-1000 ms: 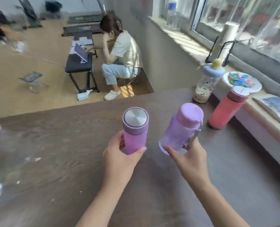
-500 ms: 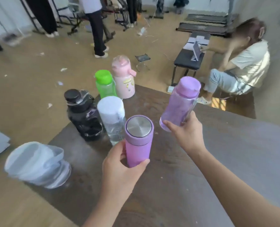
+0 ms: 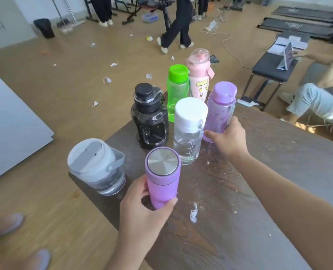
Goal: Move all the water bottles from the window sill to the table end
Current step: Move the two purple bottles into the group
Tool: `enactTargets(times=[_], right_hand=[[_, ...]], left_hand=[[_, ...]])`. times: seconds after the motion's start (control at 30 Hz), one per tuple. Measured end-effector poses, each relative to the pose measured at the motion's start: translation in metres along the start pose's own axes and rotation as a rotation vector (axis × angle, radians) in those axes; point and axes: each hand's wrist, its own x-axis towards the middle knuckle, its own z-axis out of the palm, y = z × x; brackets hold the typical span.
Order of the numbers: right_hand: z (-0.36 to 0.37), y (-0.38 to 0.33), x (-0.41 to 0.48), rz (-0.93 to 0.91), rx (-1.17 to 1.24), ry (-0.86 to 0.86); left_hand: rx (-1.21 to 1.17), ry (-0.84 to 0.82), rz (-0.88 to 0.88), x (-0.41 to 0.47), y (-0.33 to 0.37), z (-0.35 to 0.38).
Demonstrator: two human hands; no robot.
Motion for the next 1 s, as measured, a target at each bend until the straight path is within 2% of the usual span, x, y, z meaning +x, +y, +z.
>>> enactTargets(times=[0.23, 1.0], right_hand=[[0.008, -0.005, 0.003, -0.004, -0.002, -0.021], [0.015, 0.005, -0.016, 0.063, 0.017, -0.080]], left_hand=[[-0.011, 0.027, 0.065, -0.004, -0.006, -0.011], [-0.094, -0.020, 0.028, -0.008, -0.024, -0.022]])
